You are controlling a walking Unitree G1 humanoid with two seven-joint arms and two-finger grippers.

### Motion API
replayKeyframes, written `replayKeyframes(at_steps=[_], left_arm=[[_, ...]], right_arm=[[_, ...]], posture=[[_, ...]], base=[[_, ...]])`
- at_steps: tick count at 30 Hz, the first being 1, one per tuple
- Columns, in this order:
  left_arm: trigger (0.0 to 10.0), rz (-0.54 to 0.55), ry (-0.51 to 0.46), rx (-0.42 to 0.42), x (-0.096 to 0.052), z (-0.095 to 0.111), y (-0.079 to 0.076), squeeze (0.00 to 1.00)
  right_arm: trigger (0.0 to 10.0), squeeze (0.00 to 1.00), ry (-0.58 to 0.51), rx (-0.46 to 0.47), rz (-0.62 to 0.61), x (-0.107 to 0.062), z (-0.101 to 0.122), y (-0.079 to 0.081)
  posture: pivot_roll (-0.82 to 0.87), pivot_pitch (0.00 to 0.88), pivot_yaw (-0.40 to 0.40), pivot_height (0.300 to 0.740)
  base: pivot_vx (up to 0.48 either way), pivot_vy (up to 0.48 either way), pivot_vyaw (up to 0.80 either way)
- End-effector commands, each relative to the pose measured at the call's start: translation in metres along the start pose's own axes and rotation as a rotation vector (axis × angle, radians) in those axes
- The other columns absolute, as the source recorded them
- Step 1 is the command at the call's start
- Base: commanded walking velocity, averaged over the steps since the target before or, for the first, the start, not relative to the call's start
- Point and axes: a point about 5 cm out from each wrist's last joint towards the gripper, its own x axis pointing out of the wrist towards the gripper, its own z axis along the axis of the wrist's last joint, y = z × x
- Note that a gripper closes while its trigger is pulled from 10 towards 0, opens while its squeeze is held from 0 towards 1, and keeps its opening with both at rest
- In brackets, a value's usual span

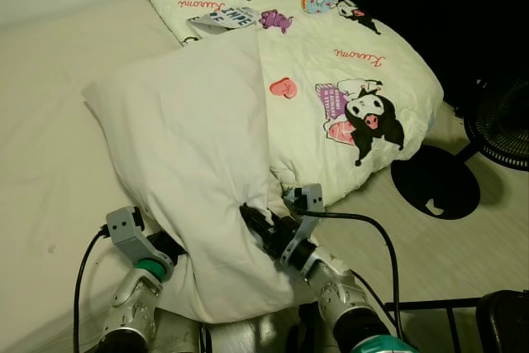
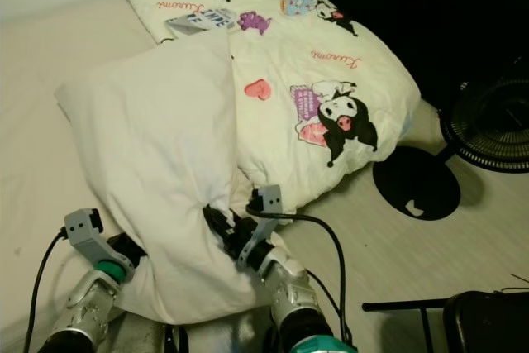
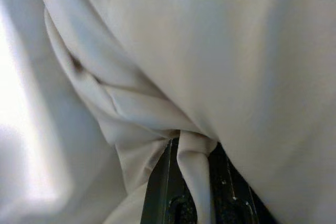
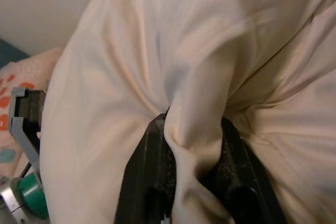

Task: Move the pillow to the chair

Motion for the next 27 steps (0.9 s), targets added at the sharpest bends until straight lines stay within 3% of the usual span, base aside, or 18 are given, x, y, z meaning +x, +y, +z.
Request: replayKeyframes(at_steps=[1, 7, 9, 16, 19, 21, 25, 26, 27], left_arm=[[0.0, -0.046, -0.06, 0.009, 0.01, 0.012, -0.014, 0.0], [0.0, -0.046, -0.119, 0.027, 0.017, 0.028, -0.019, 0.0], [0.0, -0.055, -0.176, 0.033, 0.023, 0.044, -0.024, 0.0], [0.0, -0.107, -0.258, 0.066, 0.03, 0.068, -0.039, 0.0], [0.0, -0.136, -0.277, 0.107, 0.031, 0.076, -0.048, 0.0], [0.0, -0.179, -0.275, 0.193, 0.028, 0.078, -0.059, 0.0], [0.0, -0.193, -0.272, 0.225, 0.026, 0.077, -0.062, 0.0], [3.8, -0.209, -0.242, 0.285, 0.019, 0.068, -0.065, 0.0], [3.8, -0.209, -0.242, 0.285, 0.019, 0.068, -0.065, 0.0]], right_arm=[[0.0, 0.0, 0.032, 0.048, 0.057, 0.01, -0.012, 0.016], [0.0, 0.0, 0.0, 0.047, 0.035, 0.014, -0.006, 0.016], [0.0, 0.0, -0.065, 0.059, 0.026, 0.019, 0.007, 0.017], [0.0, 0.0, -0.166, 0.053, 0.053, 0.026, 0.03, 0.022], [0.0, 0.0, -0.203, 0.048, 0.053, 0.027, 0.038, 0.024], [0.0, 0.0, -0.215, 0.016, 0.038, 0.024, 0.04, 0.023], [0.0, 0.0, -0.212, 0.004, 0.031, 0.022, 0.039, 0.023], [0.0, 0.0, -0.15, -0.074, -0.052, 0.016, 0.028, 0.018], [0.0, 0.0, -0.15, -0.074, -0.052, 0.016, 0.028, 0.018]], posture=[[0.15, 0.079, -0.001, 0.612], [0.16, 0.073, -0.001, 0.612], [0.16, 0.064, -0.002, 0.612], [0.15, 0.055, 0.002, 0.612], [0.16, 0.049, 0.005, 0.612], [0.16, 0.029, 0.011, 0.612], [0.16, 0.029, 0.011, 0.612], [0.17, 0.019, 0.004, 0.612], [0.17, 0.019, 0.004, 0.612]], base=[[0.0, 0.0, 0.0], [0.0, 0.0, 0.0], [0.0, 0.0, 0.0], [0.0, 0.0, 0.0], [0.0, 0.0, 0.0], [0.0, 0.0, 0.0], [0.0, 0.0, 0.0], [0.0, 0.0, 0.0], [0.0, 0.0, 0.0]])
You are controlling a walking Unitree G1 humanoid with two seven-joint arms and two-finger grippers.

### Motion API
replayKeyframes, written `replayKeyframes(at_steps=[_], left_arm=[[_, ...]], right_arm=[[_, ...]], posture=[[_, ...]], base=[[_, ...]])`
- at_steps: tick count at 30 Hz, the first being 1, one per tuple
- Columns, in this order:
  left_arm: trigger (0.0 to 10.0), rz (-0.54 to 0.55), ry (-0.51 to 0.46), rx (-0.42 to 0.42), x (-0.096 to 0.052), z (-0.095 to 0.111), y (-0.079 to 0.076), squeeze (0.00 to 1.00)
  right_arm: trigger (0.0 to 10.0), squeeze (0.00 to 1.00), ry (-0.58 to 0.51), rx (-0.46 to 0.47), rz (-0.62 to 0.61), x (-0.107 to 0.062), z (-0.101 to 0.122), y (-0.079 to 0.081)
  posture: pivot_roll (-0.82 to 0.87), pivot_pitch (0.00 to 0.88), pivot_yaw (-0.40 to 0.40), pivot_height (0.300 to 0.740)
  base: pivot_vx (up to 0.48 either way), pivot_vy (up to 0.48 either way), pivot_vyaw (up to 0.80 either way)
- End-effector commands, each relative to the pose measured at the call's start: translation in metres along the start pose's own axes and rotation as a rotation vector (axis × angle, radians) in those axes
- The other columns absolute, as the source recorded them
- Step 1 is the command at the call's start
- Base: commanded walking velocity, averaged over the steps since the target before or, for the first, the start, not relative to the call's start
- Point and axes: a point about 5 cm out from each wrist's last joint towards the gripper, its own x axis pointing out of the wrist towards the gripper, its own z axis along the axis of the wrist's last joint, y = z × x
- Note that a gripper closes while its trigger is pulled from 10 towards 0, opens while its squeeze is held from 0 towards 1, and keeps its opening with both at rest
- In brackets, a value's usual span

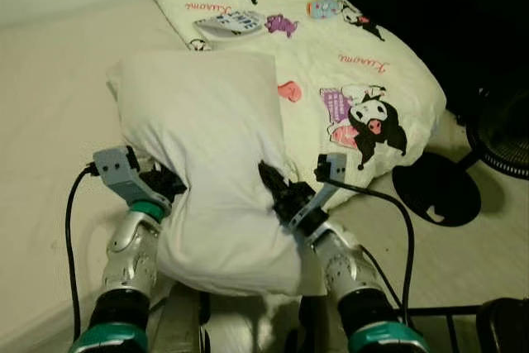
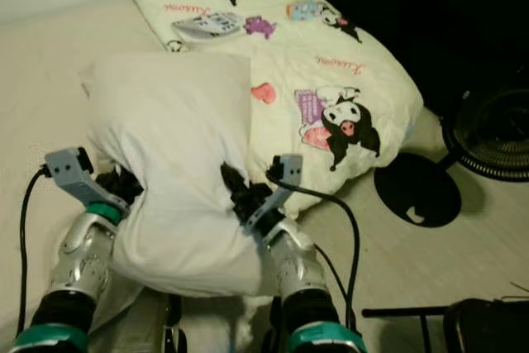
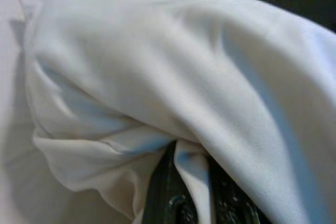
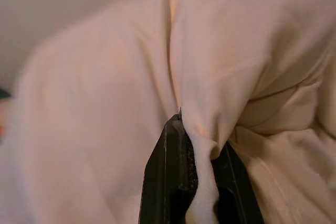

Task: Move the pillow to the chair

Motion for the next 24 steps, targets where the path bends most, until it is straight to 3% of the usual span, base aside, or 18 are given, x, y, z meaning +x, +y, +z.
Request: replayKeyframes(at_steps=[1, 5, 8, 11, 17, 24], left_arm=[[10.0, -0.054, 0.03, 0.045, -0.001, -0.004, -0.016, 0.0], [10.0, -0.061, 0.034, 0.117, -0.007, -0.006, -0.021, 0.0], [10.0, -0.152, 0.025, 0.268, -0.009, -0.003, -0.035, 0.0], [10.0, -0.178, 0.014, 0.294, -0.008, 0.0, -0.043, 0.0], [10.0, -0.085, -0.003, 0.268, -0.002, 0.008, -0.039, 0.0], [10.0, -0.076, -0.003, 0.356, 0.001, 0.013, -0.039, 0.0]], right_arm=[[10.0, 0.0, 0.065, -0.025, -0.002, 0.003, -0.021, 0.017], [10.0, 0.0, 0.084, -0.037, -0.034, -0.004, -0.026, 0.016], [10.0, 0.0, 0.076, -0.031, -0.024, -0.005, -0.024, 0.02], [10.0, 0.0, 0.065, -0.04, -0.025, -0.003, -0.022, 0.024], [10.0, 0.0, 0.052, -0.045, -0.071, 0.0, -0.022, 0.023], [10.0, 0.0, 0.062, -0.035, -0.13, -0.003, -0.025, 0.018]], posture=[[0.17, 0.018, 0.003, 0.612], [0.17, 0.013, -0.002, 0.612], [0.17, 0.009, -0.006, 0.621], [0.17, 0.004, -0.004, 0.631], [0.17, 0.003, -0.001, 0.656], [0.19, 0.017, 0.008, 0.686]], base=[[0.0, 0.0, 0.0], [0.0, 0.0, 0.0], [0.0, 0.0, 0.0], [0.0, 0.0, 0.0], [0.0, 0.0, 0.0], [0.0, 0.0, 0.0]])
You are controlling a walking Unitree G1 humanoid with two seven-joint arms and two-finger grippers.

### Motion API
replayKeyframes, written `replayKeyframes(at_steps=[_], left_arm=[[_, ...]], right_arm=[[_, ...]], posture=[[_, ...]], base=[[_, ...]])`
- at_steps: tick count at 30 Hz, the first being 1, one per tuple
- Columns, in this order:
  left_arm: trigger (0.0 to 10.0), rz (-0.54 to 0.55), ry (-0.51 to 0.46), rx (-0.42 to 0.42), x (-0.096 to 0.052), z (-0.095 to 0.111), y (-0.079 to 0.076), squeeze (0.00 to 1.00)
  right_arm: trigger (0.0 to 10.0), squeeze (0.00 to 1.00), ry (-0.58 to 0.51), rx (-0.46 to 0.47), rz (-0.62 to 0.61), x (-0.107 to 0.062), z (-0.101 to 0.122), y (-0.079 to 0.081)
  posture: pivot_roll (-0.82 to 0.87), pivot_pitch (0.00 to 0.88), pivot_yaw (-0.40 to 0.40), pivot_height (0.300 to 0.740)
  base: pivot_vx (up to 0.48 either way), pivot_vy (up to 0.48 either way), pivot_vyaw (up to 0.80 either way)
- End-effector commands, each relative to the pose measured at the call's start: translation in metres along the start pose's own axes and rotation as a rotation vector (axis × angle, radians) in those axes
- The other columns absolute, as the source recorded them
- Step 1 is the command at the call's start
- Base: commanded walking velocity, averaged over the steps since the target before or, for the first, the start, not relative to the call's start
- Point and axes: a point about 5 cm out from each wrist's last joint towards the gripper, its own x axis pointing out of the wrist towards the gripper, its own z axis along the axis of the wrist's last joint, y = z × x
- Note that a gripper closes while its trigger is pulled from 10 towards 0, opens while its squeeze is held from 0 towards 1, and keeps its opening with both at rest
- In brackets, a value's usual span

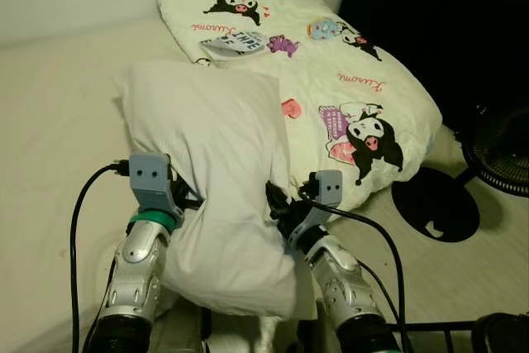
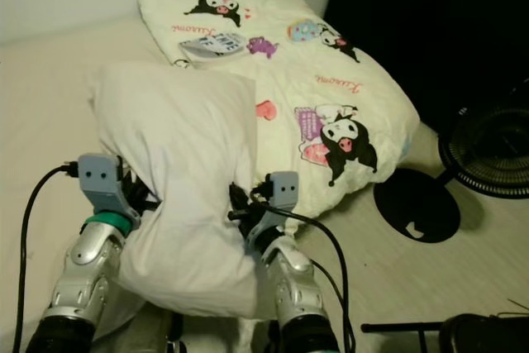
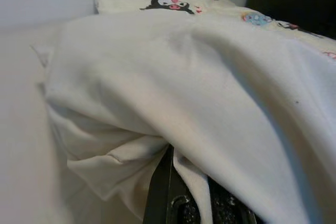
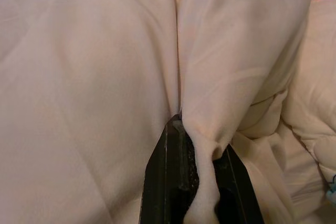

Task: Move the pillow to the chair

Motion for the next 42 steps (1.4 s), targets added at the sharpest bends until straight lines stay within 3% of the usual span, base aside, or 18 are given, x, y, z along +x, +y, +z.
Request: replayKeyframes(at_steps=[1, 16, 21, 27, 32, 34, 36, 38, 42], left_arm=[[10.0, -0.06, -0.056, 0.039, 0.007, 0.015, -0.013, 0.0], [10.0, -0.051, -0.033, 0.047, 0.011, 0.019, -0.013, 0.0], [10.0, -0.055, -0.042, 0.08, 0.014, 0.026, -0.013, 0.0], [10.0, -0.072, -0.082, 0.144, 0.026, 0.057, -0.01, 0.0], [10.0, -0.082, -0.067, 0.168, 0.025, 0.059, -0.012, 0.0], [10.0, -0.088, -0.062, 0.162, 0.025, 0.058, -0.013, 0.0], [10.0, -0.076, -0.045, 0.07, 0.024, 0.048, -0.012, 0.0], [10.0, -0.043, -0.013, 0.049, 0.023, 0.037, -0.007, 0.0], [10.0, -0.027, -0.006, 0.013, 0.023, 0.033, -0.004, 0.0]], right_arm=[[10.0, 0.0, -0.002, 0.037, 0.047, 0.007, -0.007, 0.021], [10.0, 0.0, -0.005, 0.03, 0.026, 0.008, -0.009, 0.026], [10.0, 0.0, -0.002, 0.015, 0.032, 0.008, -0.009, 0.026], [10.0, 0.0, -0.026, -0.034, 0.037, 0.01, 0.002, 0.023], [10.0, 0.0, -0.041, -0.052, 0.039, 0.01, 0.007, 0.022], [10.0, 0.0, -0.049, -0.051, 0.031, 0.01, 0.008, 0.02], [10.0, 0.0, -0.104, -0.004, -0.024, 0.009, 0.017, 0.016], [10.0, 0.0, -0.1, -0.002, -0.045, 0.01, 0.018, 0.013], [10.0, 0.0, -0.1, 0.008, -0.057, 0.009, 0.017, 0.011]], posture=[[0.19, 0.017, 0.008, 0.686], [0.2, 0.032, 0.038, 0.74], [0.2, 0.032, 0.043, 0.74], [0.26, 0.04, 0.085, 0.74], [0.26, 0.037, 0.084, 0.74], [0.26, 0.037, 0.084, 0.74], [0.2, 0.034, 0.053, 0.74], [0.18, 0.035, 0.034, 0.74], [0.17, 0.04, 0.03, 0.74]], base=[[0.0, 0.0, 0.0], [0.0, 0.0, 0.0], [0.0, 0.0, 0.0], [0.0, 0.0, 0.0], [0.0, 0.0, 0.0], [0.0, 0.0, 0.0], [0.0, 0.0, 0.0], [0.0, 0.0, 0.0], [0.0, 0.0, 0.0]])
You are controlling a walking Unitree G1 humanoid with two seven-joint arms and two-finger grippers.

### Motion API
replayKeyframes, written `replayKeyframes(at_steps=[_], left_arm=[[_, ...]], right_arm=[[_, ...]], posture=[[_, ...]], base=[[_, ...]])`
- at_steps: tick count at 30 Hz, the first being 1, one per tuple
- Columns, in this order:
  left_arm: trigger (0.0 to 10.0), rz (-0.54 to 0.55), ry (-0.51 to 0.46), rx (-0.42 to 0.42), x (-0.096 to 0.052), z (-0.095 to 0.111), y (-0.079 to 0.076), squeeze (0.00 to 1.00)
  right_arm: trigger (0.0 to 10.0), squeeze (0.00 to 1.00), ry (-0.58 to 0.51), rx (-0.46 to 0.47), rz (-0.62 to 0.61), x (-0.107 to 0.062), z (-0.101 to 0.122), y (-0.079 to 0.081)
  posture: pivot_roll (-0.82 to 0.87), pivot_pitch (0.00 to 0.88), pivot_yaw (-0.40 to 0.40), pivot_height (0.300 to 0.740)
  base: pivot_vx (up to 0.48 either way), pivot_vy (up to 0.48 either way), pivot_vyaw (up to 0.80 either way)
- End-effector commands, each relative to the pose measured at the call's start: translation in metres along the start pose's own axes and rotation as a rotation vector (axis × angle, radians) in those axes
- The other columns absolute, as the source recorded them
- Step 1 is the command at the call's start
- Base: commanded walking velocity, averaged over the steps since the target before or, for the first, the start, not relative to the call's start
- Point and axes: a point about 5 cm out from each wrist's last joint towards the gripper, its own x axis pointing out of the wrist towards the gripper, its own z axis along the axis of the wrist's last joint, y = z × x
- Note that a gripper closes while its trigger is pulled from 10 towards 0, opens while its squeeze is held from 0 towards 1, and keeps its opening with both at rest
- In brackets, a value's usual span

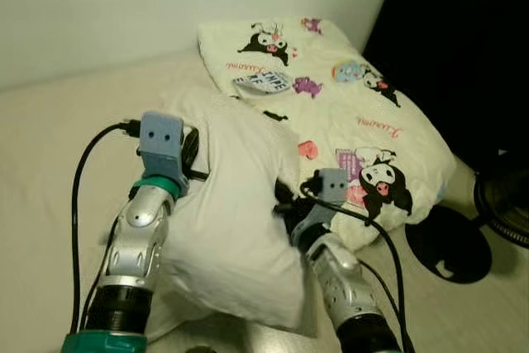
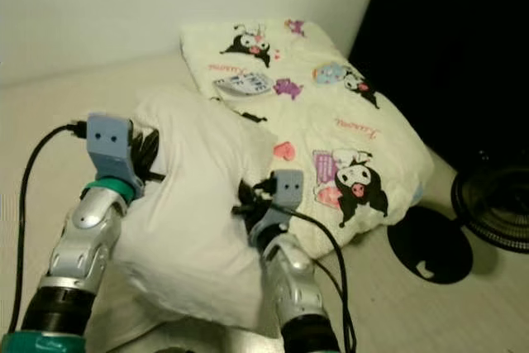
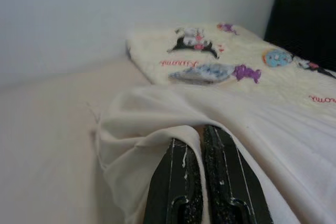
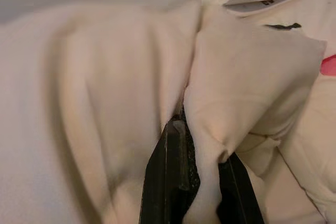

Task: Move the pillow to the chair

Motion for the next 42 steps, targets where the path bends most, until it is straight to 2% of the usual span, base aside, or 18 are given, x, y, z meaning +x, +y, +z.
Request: replayKeyframes(at_steps=[1, 5, 7, 10, 14, 18, 27, 32, 33, 42], left_arm=[[10.0, -0.007, -0.032, -0.038, -0.001, 0.0, -0.002, 0.0], [10.0, 0.015, -0.057, -0.071, -0.006, 0.001, 0.001, 0.0], [10.0, 0.011, -0.074, -0.041, -0.008, 0.005, 0.0, 0.0], [10.0, -0.021, -0.108, 0.054, -0.005, 0.015, -0.009, 0.0], [10.0, -0.034, -0.124, 0.074, -0.001, 0.018, -0.014, 0.0], [10.0, -0.017, -0.127, 0.018, 0.005, 0.02, -0.018, 0.0], [10.0, -0.026, -0.127, 0.023, 0.006, 0.021, -0.024, 0.0], [10.0, -0.012, -0.152, -0.016, 0.007, 0.029, -0.024, 0.0], [10.0, 0.006, -0.175, -0.034, 0.009, 0.036, -0.022, 0.0], [10.0, -0.021, -0.216, -0.023, 0.012, 0.047, -0.025, 0.0]], right_arm=[[10.0, 0.0, -0.051, 0.02, 0.031, 0.007, 0.007, 0.014], [10.0, 0.0, -0.048, 0.007, 0.004, 0.004, 0.003, 0.013], [10.0, 0.0, -0.059, -0.002, 0.006, 0.004, 0.005, 0.016], [10.0, 0.0, -0.111, 0.009, 0.034, 0.008, 0.017, 0.027], [10.0, 0.0, -0.131, 0.019, 0.048, 0.011, 0.022, 0.032], [10.0, 0.0, -0.135, 0.025, 0.048, 0.014, 0.025, 0.034], [10.0, 0.0, -0.134, 0.013, 0.038, 0.011, 0.024, 0.031], [10.0, 0.0, -0.147, 0.004, 0.034, 0.009, 0.028, 0.029], [10.0, 0.0, -0.162, 0.005, 0.033, 0.01, 0.032, 0.03], [10.0, 0.0, -0.211, 0.011, 0.039, 0.01, 0.045, 0.034]], posture=[[0.18, 0.049, 0.03, 0.74], [0.16, 0.035, 0.036, 0.74], [0.15, 0.02, 0.032, 0.74], [0.16, 0.052, 0.035, 0.74], [0.16, 0.042, 0.03, 0.74], [0.16, 0.05, 0.029, 0.74], [0.15, 0.041, 0.03, 0.74], [0.15, 0.035, 0.038, 0.74], [0.15, 0.028, 0.041, 0.74], [0.14, 0.02, 0.046, 0.74]], base=[[0.0, 0.0, 0.0], [0.0, 0.0, 0.0], [0.0, 0.0, 0.0], [0.0, 0.0, -0.22], [0.0, 0.0, -0.7], [0.0, 0.0, -0.8], [0.0, 0.0, -0.8], [0.0, 0.0, -0.8], [0.0, 0.0, -0.8], [0.0, 0.0, -0.8]])
